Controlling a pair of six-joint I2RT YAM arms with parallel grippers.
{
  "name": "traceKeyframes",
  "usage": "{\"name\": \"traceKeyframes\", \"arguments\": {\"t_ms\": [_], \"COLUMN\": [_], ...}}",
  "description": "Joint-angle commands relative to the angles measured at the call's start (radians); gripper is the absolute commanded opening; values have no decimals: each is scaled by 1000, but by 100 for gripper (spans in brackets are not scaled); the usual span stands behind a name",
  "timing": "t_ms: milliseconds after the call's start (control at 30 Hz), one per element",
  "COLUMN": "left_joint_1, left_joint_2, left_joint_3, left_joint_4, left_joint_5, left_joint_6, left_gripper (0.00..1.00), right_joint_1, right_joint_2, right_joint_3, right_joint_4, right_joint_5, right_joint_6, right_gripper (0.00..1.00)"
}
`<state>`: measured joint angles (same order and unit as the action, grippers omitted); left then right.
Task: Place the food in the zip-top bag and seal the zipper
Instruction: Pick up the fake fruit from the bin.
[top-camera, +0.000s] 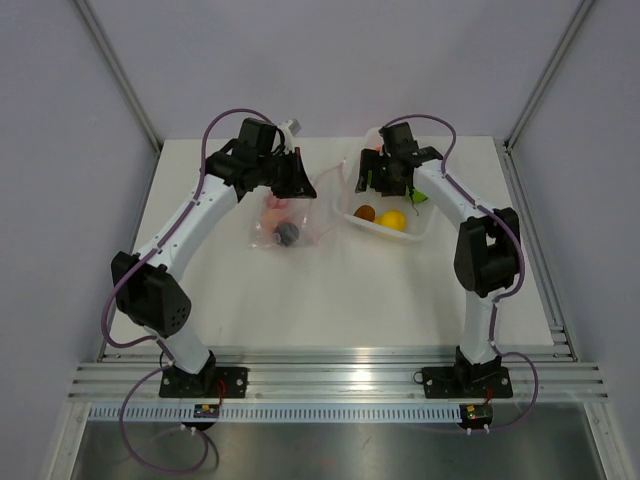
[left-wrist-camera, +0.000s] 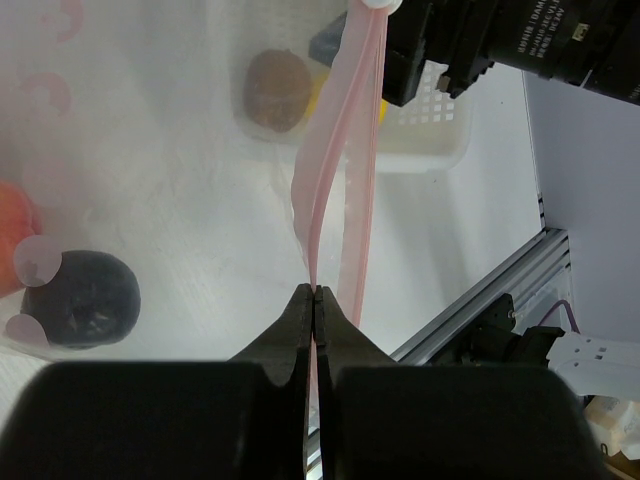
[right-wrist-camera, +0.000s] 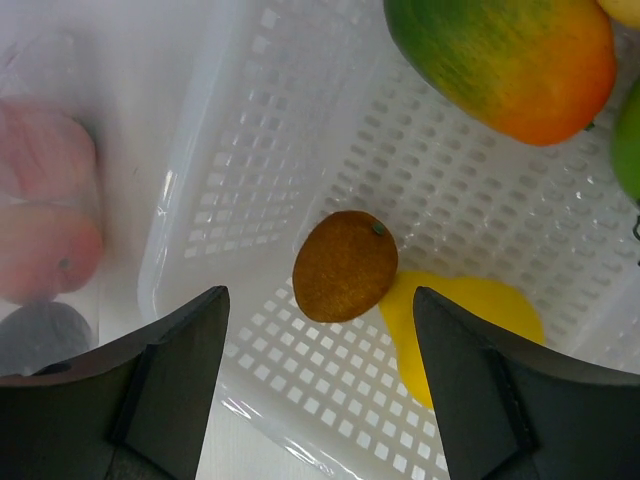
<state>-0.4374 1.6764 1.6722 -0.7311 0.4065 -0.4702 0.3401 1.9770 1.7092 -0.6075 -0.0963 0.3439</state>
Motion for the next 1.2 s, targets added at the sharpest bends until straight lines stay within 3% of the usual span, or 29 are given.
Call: {"name": "traceKeyframes", "arguments": {"t_ms": [0,267,667,767,800,1000,1033,1167], "left_joint_1": [5,9,9,9,9,9,9,9], "left_joint_2": [-37,-27,-26,-29,-32,-38,-38,-41], "left_joint_3": [29,27,24,23,23,18,17,11], "left_joint_4": [29,27,32,33,32,29,29,32], "left_joint_5": [8,12,15,14,15,11,11,12], "left_joint_6": [8,13,12,12,12,13,12,13], "left_gripper": [0,0,0,0,0,0,0,0], "right_joint_1": [33,48,57,57,57,57,59,57], "right_joint_2": [85,161,220,223,220,132,102,5], "right_joint_3": [107,98,109,119,118,81,70,20], "right_joint_4": [-61,-100,-90,-89,-89,-60,-57,-34], "right_joint_5": [9,81,6,7,13,85,116,170], "right_joint_6": [-34,-51,-69,-71,-71,-60,-59,-43], "right_gripper": [82,84,81,69,61,48,40,39]}}
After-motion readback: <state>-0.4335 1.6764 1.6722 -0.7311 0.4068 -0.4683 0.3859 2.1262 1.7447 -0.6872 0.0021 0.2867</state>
